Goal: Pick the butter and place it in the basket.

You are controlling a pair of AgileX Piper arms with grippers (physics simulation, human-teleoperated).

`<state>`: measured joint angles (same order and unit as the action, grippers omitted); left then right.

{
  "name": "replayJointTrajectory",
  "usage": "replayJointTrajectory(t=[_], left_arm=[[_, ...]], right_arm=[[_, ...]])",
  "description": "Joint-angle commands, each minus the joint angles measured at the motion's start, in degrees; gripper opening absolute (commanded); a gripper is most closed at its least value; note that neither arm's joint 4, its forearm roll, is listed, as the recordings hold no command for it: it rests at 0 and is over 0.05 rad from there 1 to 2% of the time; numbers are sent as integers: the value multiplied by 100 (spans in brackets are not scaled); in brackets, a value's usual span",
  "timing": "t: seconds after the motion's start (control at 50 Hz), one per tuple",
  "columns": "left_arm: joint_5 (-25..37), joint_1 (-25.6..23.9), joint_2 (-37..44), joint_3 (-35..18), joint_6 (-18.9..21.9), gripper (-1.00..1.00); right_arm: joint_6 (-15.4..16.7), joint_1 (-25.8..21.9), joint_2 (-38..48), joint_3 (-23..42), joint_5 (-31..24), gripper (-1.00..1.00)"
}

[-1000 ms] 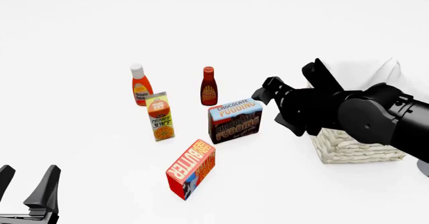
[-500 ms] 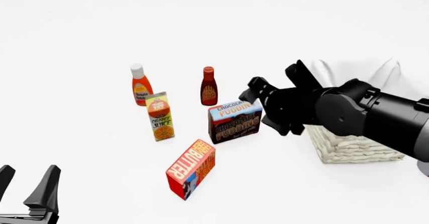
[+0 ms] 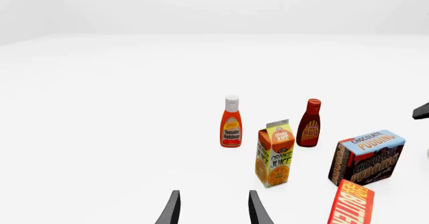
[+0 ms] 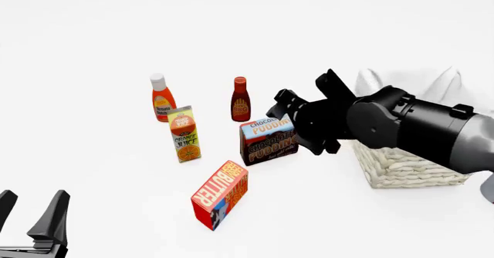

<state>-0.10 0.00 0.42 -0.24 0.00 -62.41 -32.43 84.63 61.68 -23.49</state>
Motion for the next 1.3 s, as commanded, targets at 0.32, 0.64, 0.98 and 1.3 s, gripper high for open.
replayJointTrajectory(t=[0.32, 0.64, 0.98, 1.3], left_arm=[[0, 0, 0, 0, 0, 100], [0, 0, 0, 0, 0, 100], [0, 0, 0, 0, 0, 100], [0, 0, 0, 0, 0, 100]], right_arm=[[-247, 80, 262, -110, 125, 100], [-174, 119, 456, -81, 56, 100], [-128, -19, 740, 40, 28, 100], [-149, -191, 871, 185, -24, 100]])
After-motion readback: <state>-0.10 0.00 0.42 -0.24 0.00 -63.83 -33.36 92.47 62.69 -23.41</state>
